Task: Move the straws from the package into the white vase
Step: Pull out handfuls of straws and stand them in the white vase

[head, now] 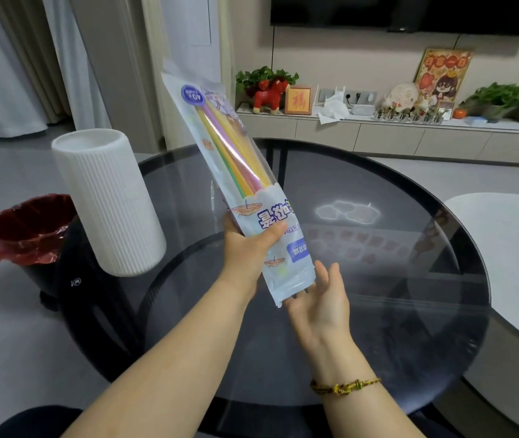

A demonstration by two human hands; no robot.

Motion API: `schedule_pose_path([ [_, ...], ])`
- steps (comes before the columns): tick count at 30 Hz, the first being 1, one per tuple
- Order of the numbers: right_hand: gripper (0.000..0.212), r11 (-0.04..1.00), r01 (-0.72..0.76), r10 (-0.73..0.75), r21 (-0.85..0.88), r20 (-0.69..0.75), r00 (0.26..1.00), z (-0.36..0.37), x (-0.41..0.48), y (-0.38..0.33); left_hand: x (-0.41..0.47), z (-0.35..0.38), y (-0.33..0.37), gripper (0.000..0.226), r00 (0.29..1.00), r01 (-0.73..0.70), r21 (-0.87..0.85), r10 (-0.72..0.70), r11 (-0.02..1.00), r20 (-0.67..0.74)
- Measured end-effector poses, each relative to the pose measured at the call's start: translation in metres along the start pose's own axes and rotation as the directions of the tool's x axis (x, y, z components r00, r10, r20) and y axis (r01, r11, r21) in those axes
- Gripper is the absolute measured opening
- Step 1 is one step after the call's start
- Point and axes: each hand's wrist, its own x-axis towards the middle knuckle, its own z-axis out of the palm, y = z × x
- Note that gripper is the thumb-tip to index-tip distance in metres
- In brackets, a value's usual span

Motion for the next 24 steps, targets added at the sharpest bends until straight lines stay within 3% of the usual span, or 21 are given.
schedule_pose_path([
  [6, 0.045, 0.981, 0.007, -0.021, -0.192, -0.074, 0.997, -0.004, 0.001, -0.003, -0.008, 0.008, -0.005, 0.051, 0.998, -0.058, 0.056, 0.057, 0.997, 0.011],
  [10, 0.026, 0.965, 0.020, -0.049, -0.261, -0.104, 0.993, -0.003, 0.003, -0.002, -0.002, 0.004, -0.004, 0.044, 0.999, -0.009, 0.032, 0.010, 0.999, -0.035],
  [14, 0.031, 0.874, -0.020, -0.015, -0.485, -0.070, 0.997, -0.002, 0.008, -0.005, 0.005, -0.007, -0.006, 0.039, 0.990, 0.082, -0.011, -0.083, 0.997, -0.113],
  [18, 0.024, 0.699, 0.032, 0.012, -0.714, 0.057, 0.998, -0.005, 0.005, -0.018, 0.014, -0.017, -0.007, 0.033, 0.970, 0.204, -0.001, -0.202, 0.979, -0.133],
  [21, 0.039, 0.596, 0.096, -0.009, -0.797, 0.113, 0.994, -0.010, 0.003, -0.022, 0.015, -0.020, -0.008, 0.036, 0.972, 0.232, 0.103, -0.227, 0.967, -0.060],
  [24, 0.026, 0.411, 0.168, -0.091, -0.896, 0.143, 0.986, -0.010, 0.002, -0.021, 0.011, -0.020, -0.007, 0.036, 0.975, 0.219, 0.207, -0.223, 0.954, -0.006],
])
